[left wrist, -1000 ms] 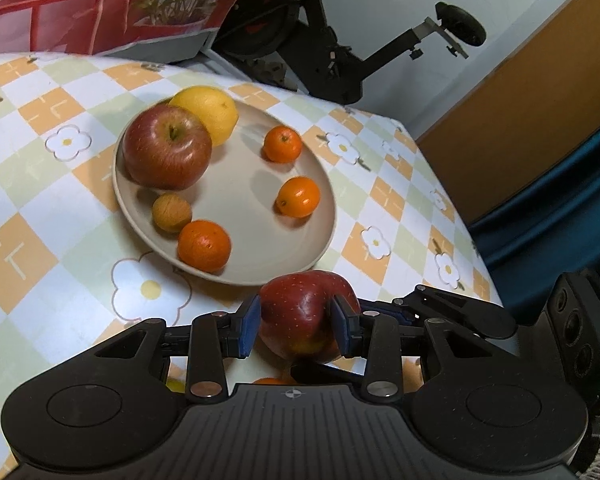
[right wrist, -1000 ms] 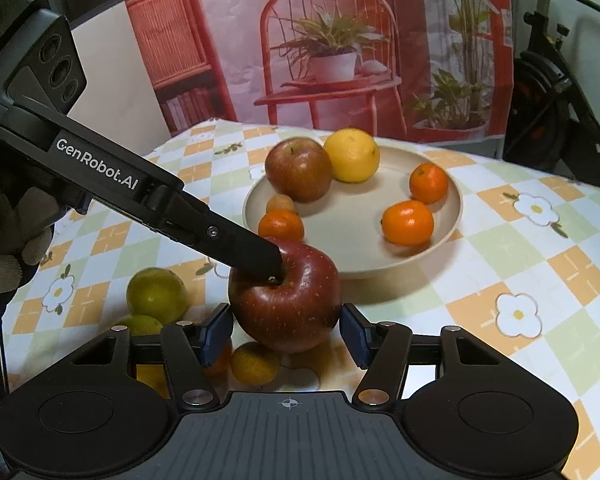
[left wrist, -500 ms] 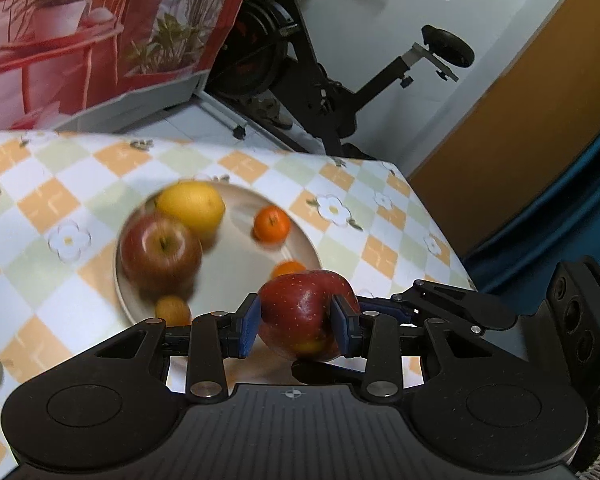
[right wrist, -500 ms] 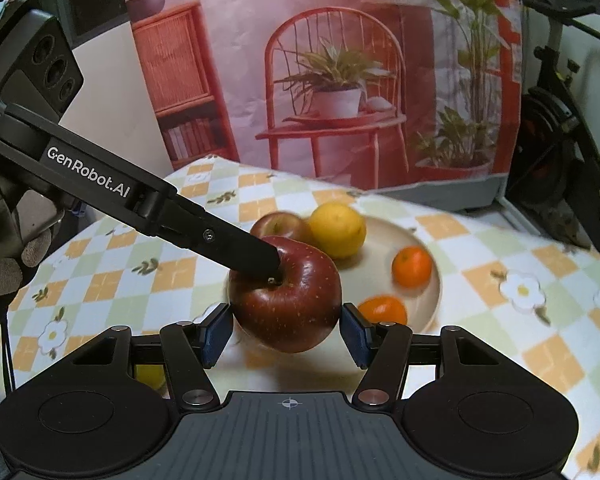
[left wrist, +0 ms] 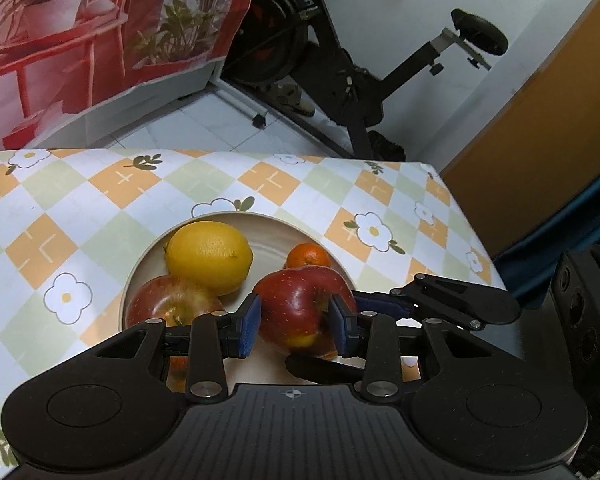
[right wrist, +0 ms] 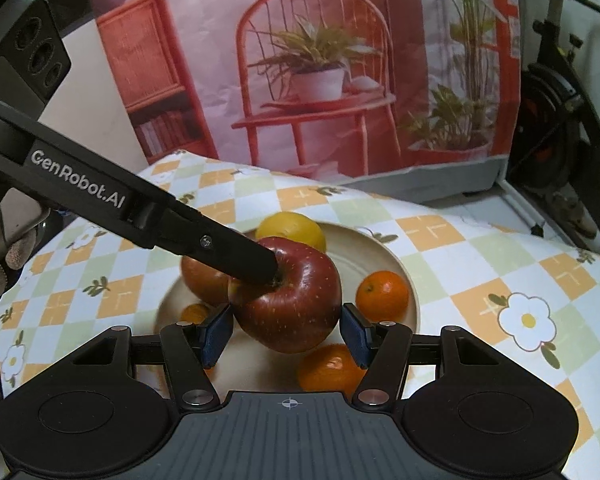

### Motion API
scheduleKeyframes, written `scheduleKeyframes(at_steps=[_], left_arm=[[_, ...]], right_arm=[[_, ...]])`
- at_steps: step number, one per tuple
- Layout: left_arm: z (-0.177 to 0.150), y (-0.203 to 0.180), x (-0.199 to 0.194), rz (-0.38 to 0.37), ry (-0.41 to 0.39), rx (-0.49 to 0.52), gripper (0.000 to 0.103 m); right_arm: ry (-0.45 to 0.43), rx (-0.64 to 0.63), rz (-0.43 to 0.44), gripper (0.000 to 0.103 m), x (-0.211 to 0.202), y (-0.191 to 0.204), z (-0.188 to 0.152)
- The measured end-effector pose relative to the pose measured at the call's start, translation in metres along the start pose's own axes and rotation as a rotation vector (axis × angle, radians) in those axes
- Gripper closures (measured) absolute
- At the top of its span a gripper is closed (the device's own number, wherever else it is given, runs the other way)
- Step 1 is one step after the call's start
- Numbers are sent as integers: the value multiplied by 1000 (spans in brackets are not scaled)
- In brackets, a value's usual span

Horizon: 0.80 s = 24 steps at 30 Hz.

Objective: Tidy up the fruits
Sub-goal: 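Lift the red apple with the left gripper and carry it onto the plate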

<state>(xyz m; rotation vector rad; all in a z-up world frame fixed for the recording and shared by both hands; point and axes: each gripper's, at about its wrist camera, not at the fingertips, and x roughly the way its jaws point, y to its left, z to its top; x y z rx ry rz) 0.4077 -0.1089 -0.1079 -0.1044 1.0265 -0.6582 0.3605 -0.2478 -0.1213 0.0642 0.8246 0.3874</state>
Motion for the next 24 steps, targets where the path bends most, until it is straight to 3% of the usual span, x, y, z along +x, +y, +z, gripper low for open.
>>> scheduleKeyframes(at_steps=[24], left_arm=[[8, 4, 19, -11, 17, -2, 63]], right_arm=[[-5, 44, 7, 49, 10, -15, -9]])
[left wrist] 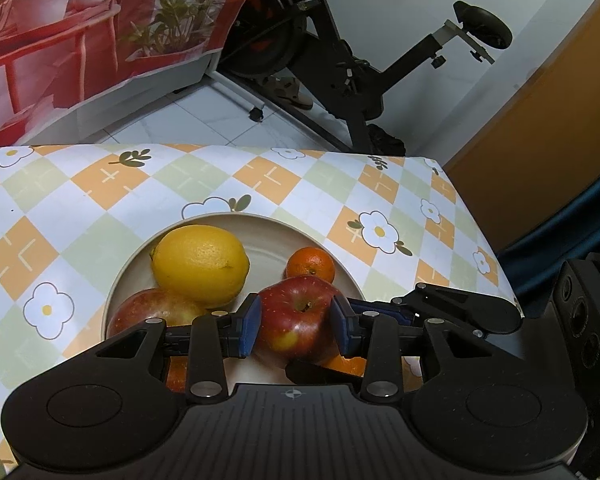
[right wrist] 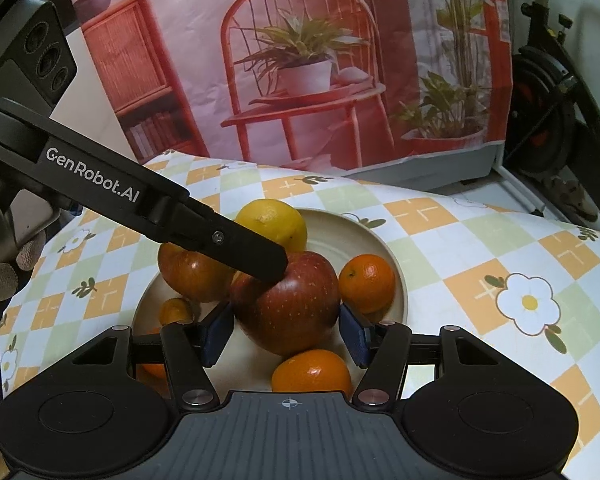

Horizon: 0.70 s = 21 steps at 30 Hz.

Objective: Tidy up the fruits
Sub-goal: 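Lift the red apple with the left gripper and carry it onto the plate, then lower the red apple onto the plate and open the left gripper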

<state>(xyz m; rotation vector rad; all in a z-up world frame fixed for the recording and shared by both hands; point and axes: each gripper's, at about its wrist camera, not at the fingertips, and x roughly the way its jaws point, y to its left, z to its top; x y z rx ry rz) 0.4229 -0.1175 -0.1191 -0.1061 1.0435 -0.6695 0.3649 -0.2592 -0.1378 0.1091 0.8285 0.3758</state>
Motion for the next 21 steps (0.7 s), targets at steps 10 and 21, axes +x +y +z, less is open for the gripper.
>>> scheduleKeyframes(at_steps=[10, 21], left_arm=[[3, -2, 2, 5, -10, 13, 63], [7, 3, 4, 22, -30, -4, 63]], right_arm=[[-43, -2, -17, 49, -1, -3, -5], [-97, -6, -41, 49, 5, 1, -8]])
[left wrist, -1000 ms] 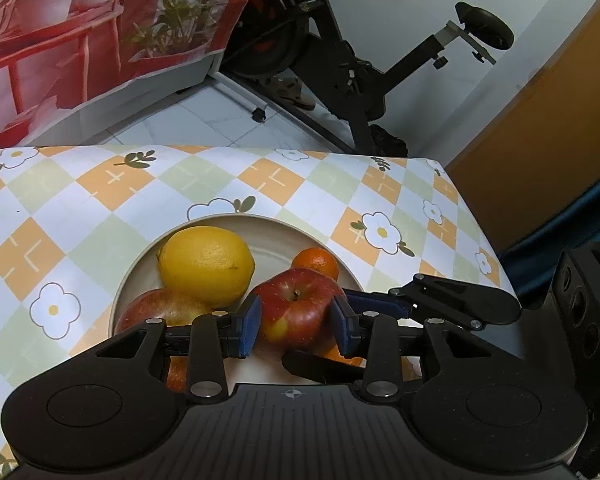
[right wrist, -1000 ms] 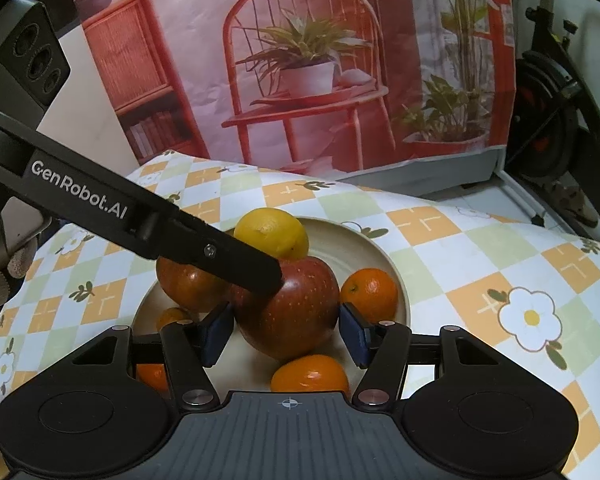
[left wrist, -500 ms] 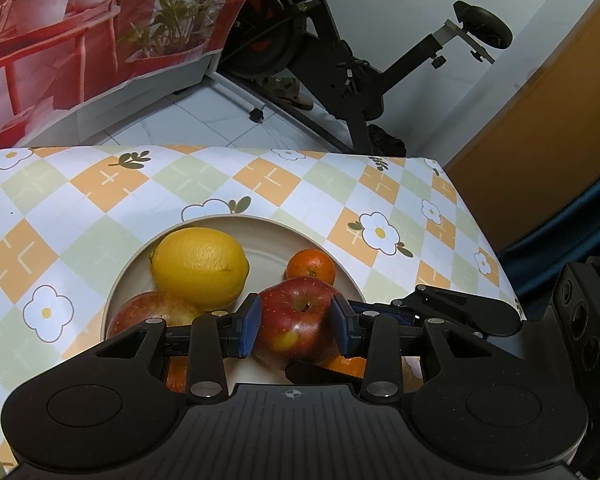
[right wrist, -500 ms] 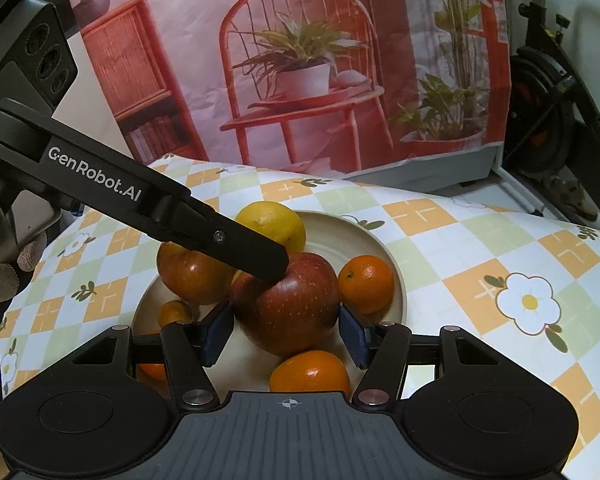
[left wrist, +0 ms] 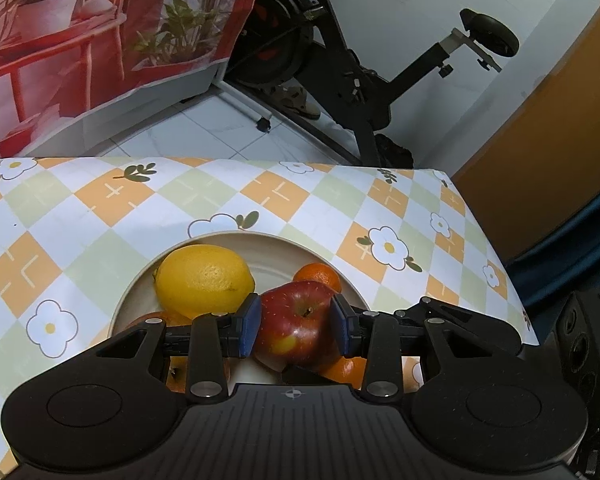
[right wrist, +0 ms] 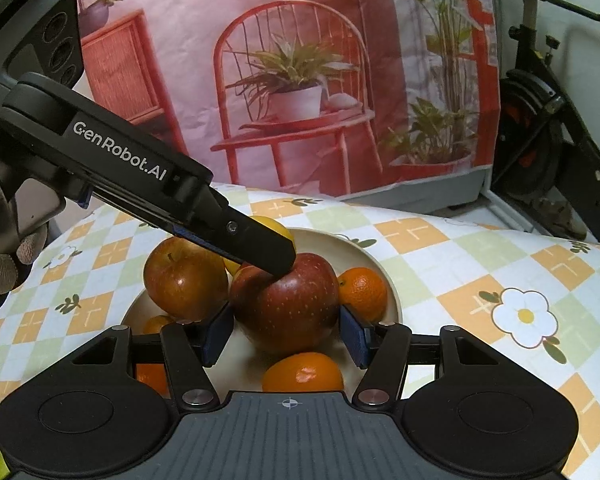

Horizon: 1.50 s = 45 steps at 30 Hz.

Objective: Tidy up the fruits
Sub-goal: 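Lower the red apple onto the plate and open the left gripper, then withdraw both tools from the plate toward the remaining loose fruits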

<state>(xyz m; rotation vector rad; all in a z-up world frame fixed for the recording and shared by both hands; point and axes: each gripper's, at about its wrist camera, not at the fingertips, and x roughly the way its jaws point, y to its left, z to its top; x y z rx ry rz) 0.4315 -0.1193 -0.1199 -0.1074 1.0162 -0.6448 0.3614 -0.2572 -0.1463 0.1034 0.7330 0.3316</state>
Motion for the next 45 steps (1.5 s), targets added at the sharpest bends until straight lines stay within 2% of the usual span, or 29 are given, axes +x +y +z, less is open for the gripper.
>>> scheduleKeyframes(at_steps=[10, 19, 24, 33, 42, 45], left_arm=[[-5, -3, -15, 13, -26, 9, 63], [-17, -13, -54, 89, -102, 53, 63], [-33, -15, -80, 158, -146, 71, 62], [-71, -24, -117, 224, -186, 131, 61], [-114, -29, -135, 242, -206, 113, 61], [-129, -27, -139, 231, -203, 77, 61]], right_arm=[[14, 11, -17, 48, -13, 6, 3], [-16, 32, -34, 48, -44, 21, 1], [-24, 49, -64, 48, -60, 30, -3], [-32, 87, -71, 48, -90, 51, -30], [-9, 90, -56, 48, -113, 71, -59], [10, 61, -60, 48, -117, 79, -69]])
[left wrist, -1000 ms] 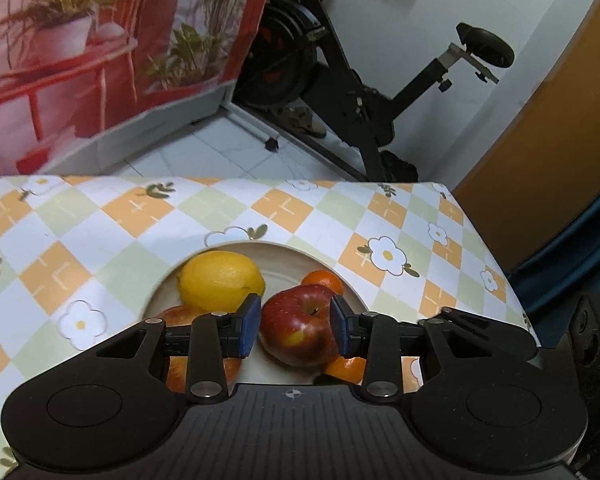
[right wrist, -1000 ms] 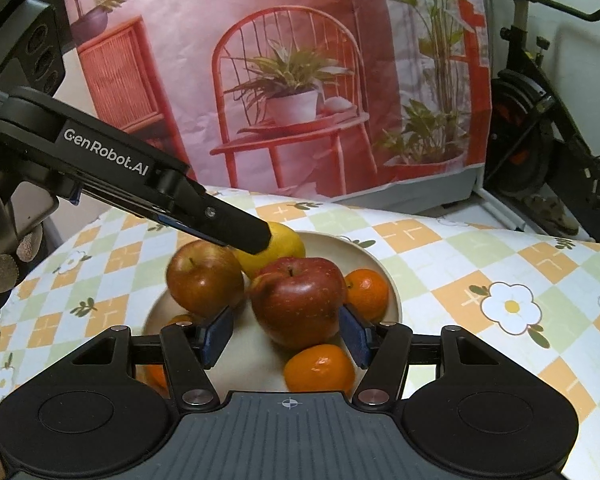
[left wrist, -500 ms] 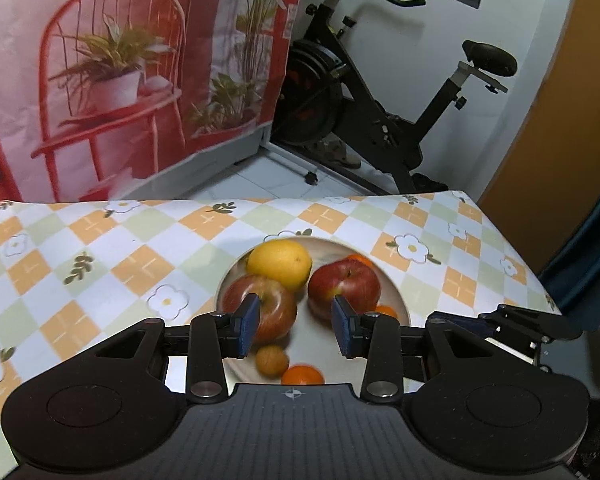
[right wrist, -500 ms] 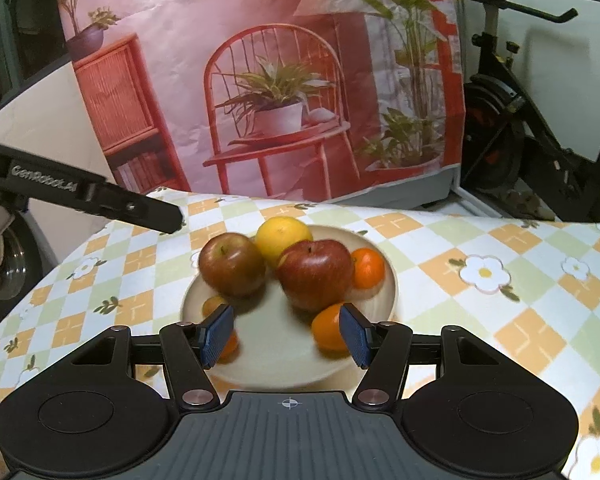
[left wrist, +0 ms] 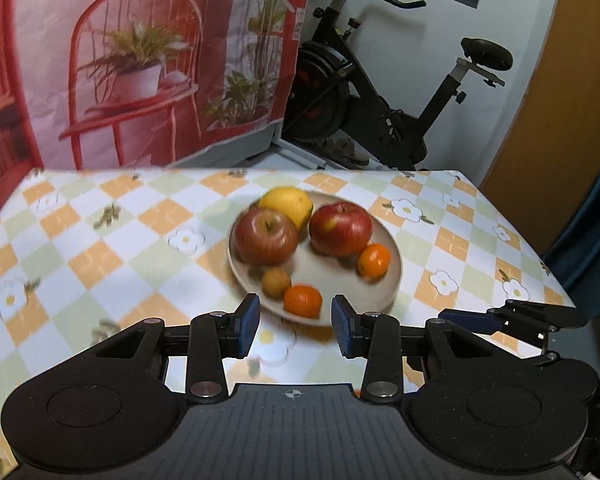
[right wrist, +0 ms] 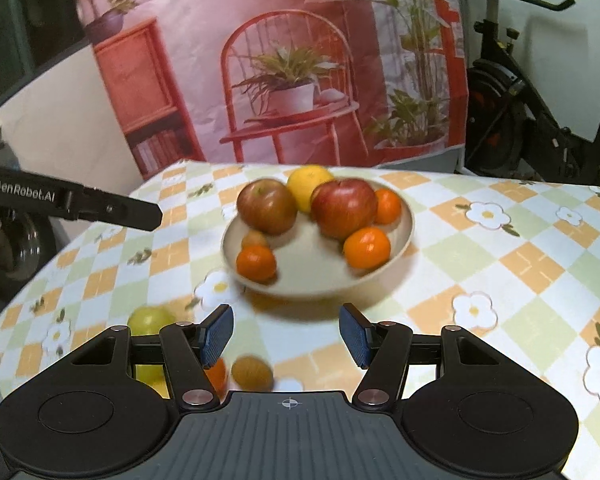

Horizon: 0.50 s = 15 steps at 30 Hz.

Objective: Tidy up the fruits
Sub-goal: 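Withdraw both tools from the plate toward the remaining loose fruits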

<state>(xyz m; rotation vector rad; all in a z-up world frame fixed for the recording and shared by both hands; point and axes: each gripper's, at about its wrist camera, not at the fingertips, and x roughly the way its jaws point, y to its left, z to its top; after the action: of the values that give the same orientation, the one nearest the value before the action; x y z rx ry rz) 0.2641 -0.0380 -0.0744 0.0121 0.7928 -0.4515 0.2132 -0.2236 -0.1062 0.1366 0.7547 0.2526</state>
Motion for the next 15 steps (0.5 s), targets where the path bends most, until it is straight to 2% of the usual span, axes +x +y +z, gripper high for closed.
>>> scheduleKeyframes(at_steps=[15], left_arm=[[-48, 3, -20, 32, 20, -50, 61]], right_arm=[[0, -27, 31, 48, -25, 22, -22]])
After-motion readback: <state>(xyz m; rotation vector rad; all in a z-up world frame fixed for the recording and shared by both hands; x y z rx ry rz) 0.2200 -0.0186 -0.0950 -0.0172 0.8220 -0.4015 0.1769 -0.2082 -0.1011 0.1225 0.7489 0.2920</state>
